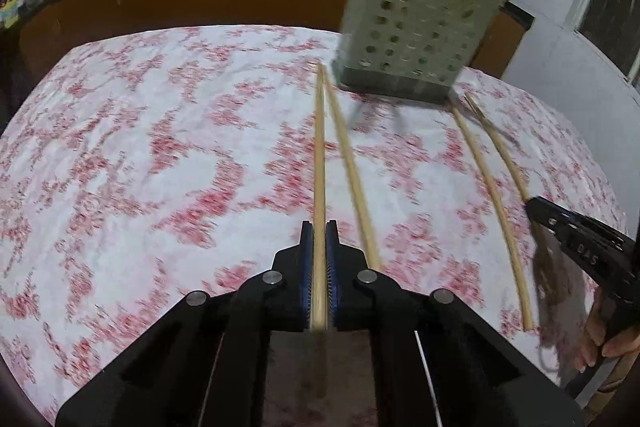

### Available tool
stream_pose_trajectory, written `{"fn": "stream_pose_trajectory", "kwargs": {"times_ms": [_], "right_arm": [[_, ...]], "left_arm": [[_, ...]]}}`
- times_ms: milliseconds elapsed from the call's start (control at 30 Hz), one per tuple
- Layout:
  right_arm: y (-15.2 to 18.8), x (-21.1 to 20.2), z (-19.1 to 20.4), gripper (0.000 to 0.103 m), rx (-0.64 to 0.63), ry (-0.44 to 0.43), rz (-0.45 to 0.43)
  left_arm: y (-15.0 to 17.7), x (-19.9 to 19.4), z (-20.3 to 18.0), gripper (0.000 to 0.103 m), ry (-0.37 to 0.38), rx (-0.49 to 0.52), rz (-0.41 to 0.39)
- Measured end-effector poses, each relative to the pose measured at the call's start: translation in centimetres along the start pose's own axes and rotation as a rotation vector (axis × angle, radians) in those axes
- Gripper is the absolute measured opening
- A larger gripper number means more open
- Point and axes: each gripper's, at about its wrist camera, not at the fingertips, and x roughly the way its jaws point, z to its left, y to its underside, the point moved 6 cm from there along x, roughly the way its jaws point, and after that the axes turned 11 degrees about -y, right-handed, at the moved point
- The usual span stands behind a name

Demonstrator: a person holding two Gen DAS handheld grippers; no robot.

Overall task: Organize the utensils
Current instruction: 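Lower the left tool to a chopstick and grasp it while the right tool grasps another, then lift the chopstick upright toward the green basket while the right tool carries its own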

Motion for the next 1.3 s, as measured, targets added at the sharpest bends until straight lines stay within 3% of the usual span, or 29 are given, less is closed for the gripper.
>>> {"fn": "stream_pose_trajectory", "kwargs": {"times_ms": [267, 1300], "right_arm": [[-0.5, -0.2, -2.0, 0.009, 0.032, 0.029, -0.030], [-0.4, 0.1, -2.0, 0.009, 0.038, 0.024, -0.034]], "left_arm": [[-0.9, 0.5, 3.7, 0.008, -0.038, -0.063, -0.007], [-0.9, 0.5, 4.1, 0.008, 0.005, -0.100, -0.010]]}}
